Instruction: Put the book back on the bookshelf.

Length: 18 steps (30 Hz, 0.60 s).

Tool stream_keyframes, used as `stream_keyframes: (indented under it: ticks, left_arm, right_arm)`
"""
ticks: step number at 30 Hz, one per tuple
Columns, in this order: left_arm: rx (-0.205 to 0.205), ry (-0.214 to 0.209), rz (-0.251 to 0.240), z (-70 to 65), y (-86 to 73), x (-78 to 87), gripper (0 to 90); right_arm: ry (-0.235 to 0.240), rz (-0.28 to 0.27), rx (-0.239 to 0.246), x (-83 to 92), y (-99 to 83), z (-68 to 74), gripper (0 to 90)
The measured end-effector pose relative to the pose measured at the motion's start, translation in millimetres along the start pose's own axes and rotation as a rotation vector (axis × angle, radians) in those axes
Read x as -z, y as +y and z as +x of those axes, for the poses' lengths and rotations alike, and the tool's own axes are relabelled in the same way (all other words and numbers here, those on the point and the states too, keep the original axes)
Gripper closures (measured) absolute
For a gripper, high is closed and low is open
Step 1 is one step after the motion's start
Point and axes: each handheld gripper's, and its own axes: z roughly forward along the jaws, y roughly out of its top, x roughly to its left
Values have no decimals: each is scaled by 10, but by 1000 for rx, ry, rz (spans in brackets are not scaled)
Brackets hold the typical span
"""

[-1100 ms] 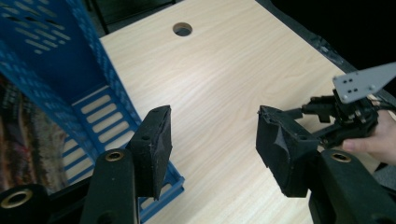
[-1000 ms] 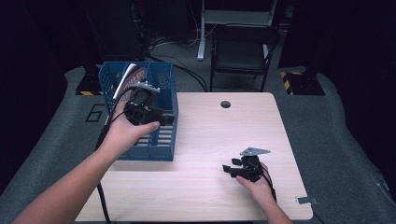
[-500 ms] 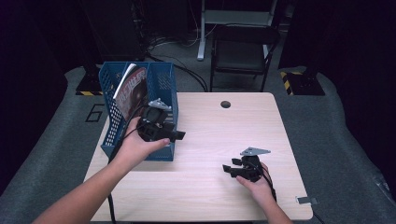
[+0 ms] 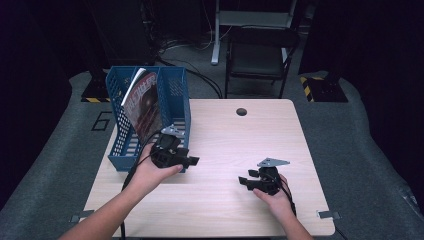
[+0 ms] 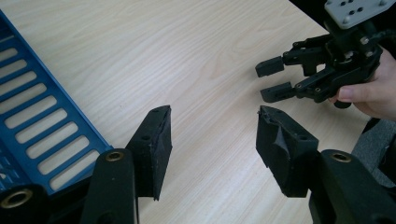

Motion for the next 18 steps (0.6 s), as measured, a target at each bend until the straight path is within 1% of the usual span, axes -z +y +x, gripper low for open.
stream_keyframes:
  ticks: [1,3,4,6,7,8,9,12,13,14,15,17,18]
  left_arm:
    - [-1,-4,-1,12,-30,-15,457]
    - [20,-13,-10,18,-91,-45,457]
    - [10,-7,-16,29,-125,-61,457]
    - [0,3,-10,38,-173,-91,457]
    - [16,3,-14,31,-194,-104,457]
    - [17,-1,-13,39,-215,-113,457]
    - [8,6,-15,46,-237,-126,457]
    - [4,18,-16,50,-304,-171,457]
    - [-13,22,-7,56,-319,-184,457]
    - [-3,14,-3,56,-342,-199,457]
    - [9,6,-18,52,-366,-211,457]
    - [13,-13,-15,53,-400,-231,457]
    - [33,-23,-23,37,-421,-255,457]
  right_arm:
    - [1,1,1,0,0,0,426]
    - [0,0,0,0,0,0,425]
    - [1,1,1,0,-1,-1,426]
    - [0,2,-1,-2,-2,0,425]
    - [0,3,0,-3,-2,0,425]
    - [0,3,0,-2,-2,1,425]
    - [2,2,8,-3,-1,-2,426]
    - [0,2,0,-1,-2,1,426]
    - [0,2,0,-1,-2,1,425]
    - [0,2,1,-1,-2,1,425]
    - [2,3,7,-2,-2,0,426]
    - [0,-1,7,-7,-3,3,426]
    - [1,7,-5,-2,-4,12,425]
